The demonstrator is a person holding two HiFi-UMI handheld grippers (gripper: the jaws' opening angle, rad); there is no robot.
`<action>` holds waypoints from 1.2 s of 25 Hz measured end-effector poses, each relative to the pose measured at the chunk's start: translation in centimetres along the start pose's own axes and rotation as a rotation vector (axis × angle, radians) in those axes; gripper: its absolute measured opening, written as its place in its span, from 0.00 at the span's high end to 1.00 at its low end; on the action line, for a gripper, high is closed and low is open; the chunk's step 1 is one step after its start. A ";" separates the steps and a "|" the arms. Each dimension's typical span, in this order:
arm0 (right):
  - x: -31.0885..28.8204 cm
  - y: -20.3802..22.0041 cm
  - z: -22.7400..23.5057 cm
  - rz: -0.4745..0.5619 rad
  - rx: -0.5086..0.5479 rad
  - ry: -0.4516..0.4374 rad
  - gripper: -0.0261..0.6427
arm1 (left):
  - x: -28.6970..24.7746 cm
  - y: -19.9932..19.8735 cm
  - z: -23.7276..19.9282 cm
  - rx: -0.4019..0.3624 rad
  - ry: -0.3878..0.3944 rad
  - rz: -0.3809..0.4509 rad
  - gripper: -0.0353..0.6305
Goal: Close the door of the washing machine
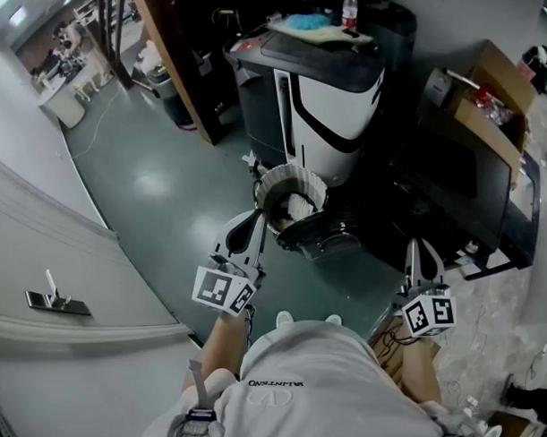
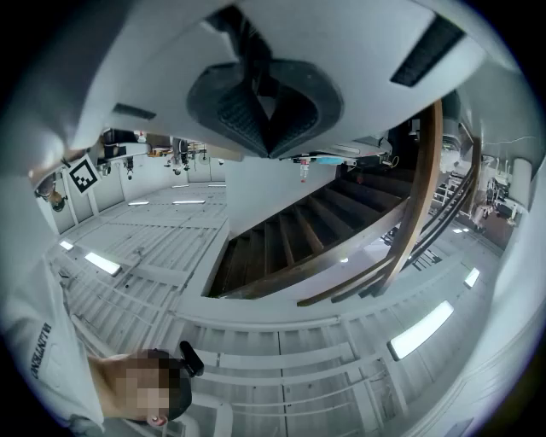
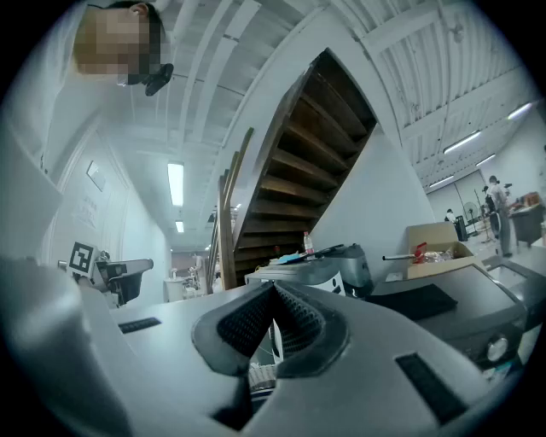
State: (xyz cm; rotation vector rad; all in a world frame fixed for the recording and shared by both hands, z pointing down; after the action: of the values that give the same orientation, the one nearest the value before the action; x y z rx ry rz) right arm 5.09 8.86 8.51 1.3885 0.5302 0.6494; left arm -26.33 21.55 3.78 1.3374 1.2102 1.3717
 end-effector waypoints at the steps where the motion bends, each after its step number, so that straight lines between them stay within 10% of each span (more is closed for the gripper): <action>1: 0.0 0.2 -0.1 0.002 -0.001 -0.004 0.95 | 0.1 0.1 0.0 0.001 0.000 0.000 0.95; 30: -6.9 6.9 -12.2 -0.142 0.018 -0.062 0.94 | 6.0 6.1 -9.4 0.108 0.036 -0.096 0.95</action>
State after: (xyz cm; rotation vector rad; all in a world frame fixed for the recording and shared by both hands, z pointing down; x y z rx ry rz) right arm -9.00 13.23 13.74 1.3699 0.5807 0.4869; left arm -35.82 25.62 11.24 1.3164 1.3717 1.2828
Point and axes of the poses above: the fingertips, and each gripper's own axes: x backward along the fingers, z to its right, y out of its underside, the point moved 2 cm from there along x, backward along the fingers, and after that the axes turned 2 degrees about x, right-handed, at the moved point
